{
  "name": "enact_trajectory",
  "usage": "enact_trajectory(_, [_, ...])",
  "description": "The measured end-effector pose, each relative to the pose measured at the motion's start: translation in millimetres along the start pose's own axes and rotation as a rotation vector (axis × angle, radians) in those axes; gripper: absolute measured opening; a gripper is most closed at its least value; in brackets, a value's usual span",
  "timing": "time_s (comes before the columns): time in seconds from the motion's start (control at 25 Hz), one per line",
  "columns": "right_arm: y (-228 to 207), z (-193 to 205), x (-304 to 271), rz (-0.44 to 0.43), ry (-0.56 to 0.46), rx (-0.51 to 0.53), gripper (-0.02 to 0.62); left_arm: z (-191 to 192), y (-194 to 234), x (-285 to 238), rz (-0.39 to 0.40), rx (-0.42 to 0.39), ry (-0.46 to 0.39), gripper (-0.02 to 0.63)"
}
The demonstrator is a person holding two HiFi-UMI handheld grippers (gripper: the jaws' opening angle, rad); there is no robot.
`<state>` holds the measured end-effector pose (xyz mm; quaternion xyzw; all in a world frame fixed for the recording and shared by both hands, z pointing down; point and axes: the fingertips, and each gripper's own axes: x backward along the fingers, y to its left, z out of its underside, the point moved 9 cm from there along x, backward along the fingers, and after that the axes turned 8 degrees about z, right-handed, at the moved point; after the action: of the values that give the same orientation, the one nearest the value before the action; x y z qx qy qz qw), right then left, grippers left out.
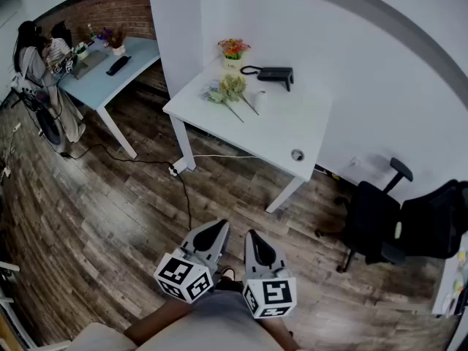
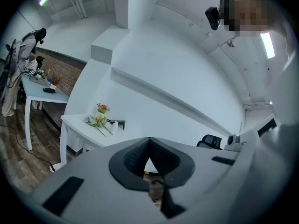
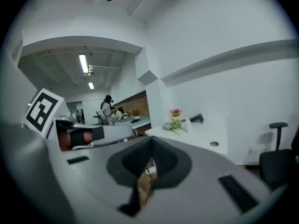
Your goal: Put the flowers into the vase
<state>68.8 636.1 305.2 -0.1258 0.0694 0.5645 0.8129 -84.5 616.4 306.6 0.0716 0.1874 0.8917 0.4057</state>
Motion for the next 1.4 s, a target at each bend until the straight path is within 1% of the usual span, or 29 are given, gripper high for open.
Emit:
enact_trajectory(0.24, [-3.1, -1.0, 3.7, 0.002, -0.007, 0.0, 0.021, -1.3, -6.6, -4.6, 0.018, -0.016, 0.004, 0.02])
enact_trajectory(0.52, [-6.6, -0.7, 0.5, -0.012, -0.009, -0.018, 0.022, -2.9, -9.5, -10.6, 0.012, -0.03, 0.014, 0.02])
enact_trajectory(0.76, [-10.1, -0.5, -7.4, -0.025, 0.002, -0.048, 0.023, -2.8, -4.5, -17.8, 0.005, -0.021, 0.029, 0.02])
enact_trajectory(1.0, [-18.1, -2.7, -31.0, -0.037, 0.021, -0.063, 0.023, -1.0, 13.9, -37.6, 0.001, -0.004, 0.058, 0.02])
enact_trajectory(1.16, [-26.1, -11.6, -53.7, -0.035, 0.024, -0.055, 0.023, -6.5, 30.5, -57.0, 0.007, 0.001, 0.068, 0.02])
enact_trajectory(1.4, [-35.9, -27.6, -98.7, -0.037, 0.022, -0.051, 0.023, -20.2, 61.5, -93.6, 0.042, -0.002, 0.096, 0.02])
